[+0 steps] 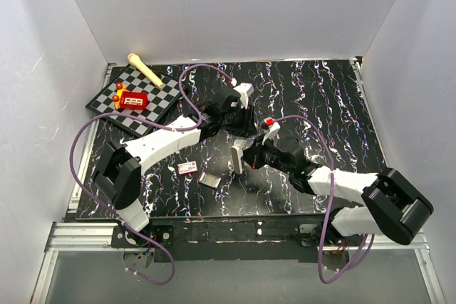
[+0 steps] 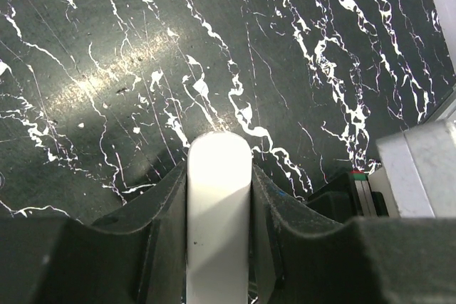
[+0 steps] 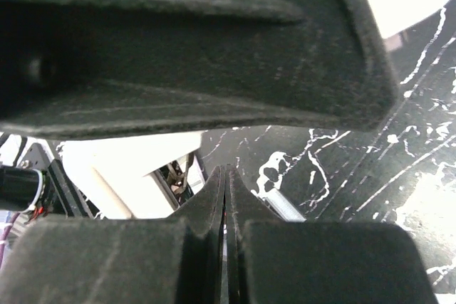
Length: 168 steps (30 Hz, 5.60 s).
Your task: Unload the staples from the stapler
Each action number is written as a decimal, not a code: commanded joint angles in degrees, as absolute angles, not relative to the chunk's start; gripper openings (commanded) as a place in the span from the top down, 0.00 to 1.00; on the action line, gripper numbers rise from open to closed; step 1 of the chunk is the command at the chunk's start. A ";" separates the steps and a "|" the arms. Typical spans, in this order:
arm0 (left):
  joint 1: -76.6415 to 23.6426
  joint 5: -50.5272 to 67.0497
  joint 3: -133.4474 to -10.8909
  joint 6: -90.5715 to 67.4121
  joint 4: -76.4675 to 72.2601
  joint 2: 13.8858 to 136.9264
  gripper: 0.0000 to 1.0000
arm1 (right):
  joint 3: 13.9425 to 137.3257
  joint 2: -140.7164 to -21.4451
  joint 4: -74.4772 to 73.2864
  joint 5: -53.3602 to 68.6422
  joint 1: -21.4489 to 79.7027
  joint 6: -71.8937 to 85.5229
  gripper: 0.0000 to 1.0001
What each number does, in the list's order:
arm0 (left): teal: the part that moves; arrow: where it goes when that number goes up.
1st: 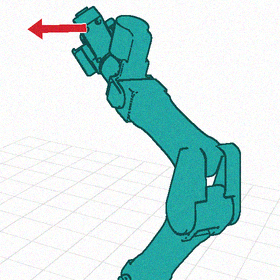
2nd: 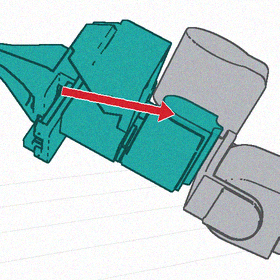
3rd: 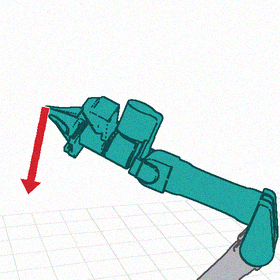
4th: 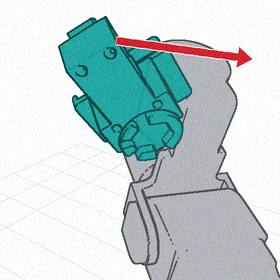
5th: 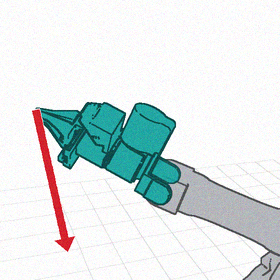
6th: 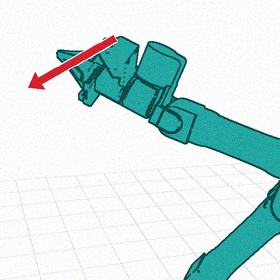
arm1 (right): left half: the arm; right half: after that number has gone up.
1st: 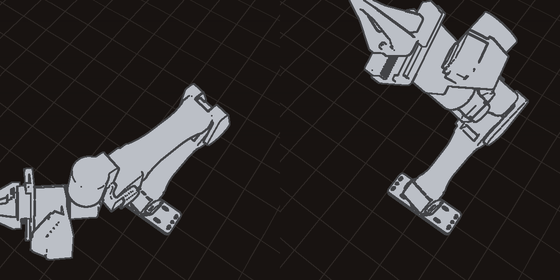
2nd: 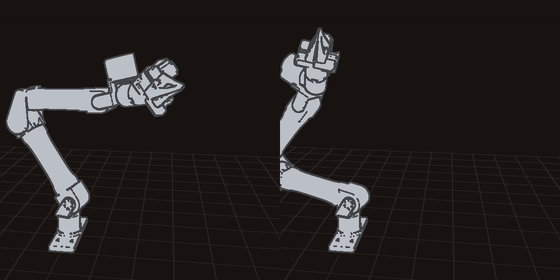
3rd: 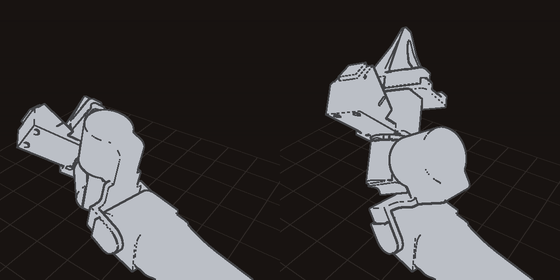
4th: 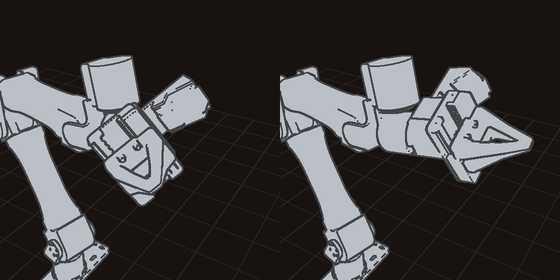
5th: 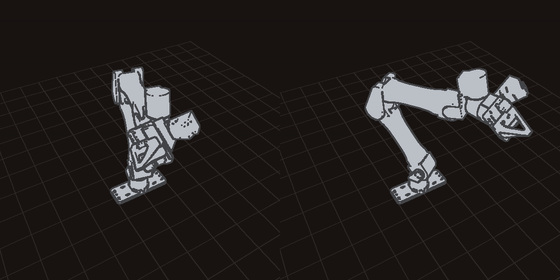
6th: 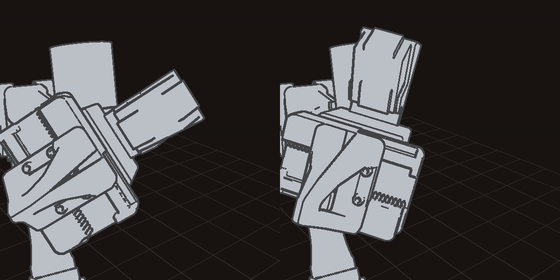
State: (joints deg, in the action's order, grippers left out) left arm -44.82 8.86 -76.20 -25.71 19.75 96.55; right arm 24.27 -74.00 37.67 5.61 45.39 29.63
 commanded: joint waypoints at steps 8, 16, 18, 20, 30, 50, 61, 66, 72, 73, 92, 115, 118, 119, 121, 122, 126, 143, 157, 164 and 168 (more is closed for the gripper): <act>-43.77 11.51 -82.35 -24.44 23.20 98.00 1.00 | 25.75 -76.64 44.91 13.87 43.68 31.55 0.99; -43.07 10.20 -88.68 -22.33 32.51 101.60 1.00 | 28.21 -77.97 45.44 16.16 43.85 32.78 0.99; -42.72 10.19 -88.24 -22.24 32.61 100.99 1.00 | 29.35 -74.81 43.78 16.61 45.78 31.13 0.99; -42.28 10.72 -87.98 -22.06 32.61 100.46 1.00 | 30.41 -71.21 40.10 16.53 46.93 28.84 0.99; -42.19 13.27 -86.84 -22.41 32.52 100.02 1.00 | 32.25 -78.23 39.29 13.36 44.73 30.68 0.99; -41.92 13.10 -85.96 -21.27 32.26 97.12 1.00 | 31.90 -74.27 35.08 7.74 47.55 24.79 0.99; -41.92 17.83 -85.87 -19.95 31.82 91.06 1.00 | 32.87 -66.28 22.08 -2.80 47.55 21.71 0.99; -41.92 22.50 -85.34 -18.99 31.73 87.81 1.00 | 34.10 -61.36 14.95 -7.37 47.55 20.48 0.99; -41.92 22.77 -81.83 -20.12 27.00 81.58 1.00 | 36.47 -52.84 4.24 -3.80 47.64 19.86 0.99; -41.92 22.42 -80.87 -20.74 25.68 80.26 1.00 | 36.74 -51.52 2.91 -1.95 47.64 20.30 0.99; -42.01 13.09 -73.74 -29.09 15.03 69.87 1.00 | 45.61 -50.26 -1.85 14.86 63.89 18.99 0.99; -42.01 19.16 -71.19 -31.91 17.58 66.10 1.00 | 50.71 -54.76 -1.84 -24.87 66.45 12.92 0.99; -42.10 20.30 -71.28 -30.59 18.37 65.74 1.00 | 50.62 -52.48 -4.03 -24.87 66.45 11.69 0.99; -42.01 21.43 -71.45 -30.15 18.46 65.83 1.00 | 50.71 -51.60 -5.35 -24.87 66.45 11.17 0.99; -42.01 23.02 -71.37 -29.62 18.28 65.74 1.00 | 50.97 -49.84 -8.07 -24.70 66.45 10.29 0.99; -42.01 23.90 -71.45 -29.18 18.11 65.57 1.00 | 51.06 -48.88 -9.91 -24.35 66.36 9.94 0.99; -42.01 28.46 -71.46 -27.25 17.32 65.39 1.00 | 51.15 -43.87 -13.44 -20.14 66.27 9.05 0.99; -42.10 47.54 -68.12 -28.91 3.79 65.39 1.00 | 54.58 -37.70 -11.34 -8.53 66.09 10.28 0.99; -42.36 54.22 -66.27 -29.62 -1.40 66.80 0.99 | 58.27 -39.72 -6.77 -5.45 66.01 9.14 0.99; -44.03 61.33 -66.53 -27.16 -1.50 69.16 0.95 | 63.19 -43.85 -6.07 -3.26 65.66 5.54 0.99; -45.79 66.96 -67.32 -24.70 1.65 71.36 0.91 | 65.65 -46.49 -5.10 -0.45 64.60 3.69 0.99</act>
State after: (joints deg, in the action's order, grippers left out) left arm -42.06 57.52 -66.50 -27.57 -2.68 68.53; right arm 60.14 -43.64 -15.94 -3.55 65.65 6.63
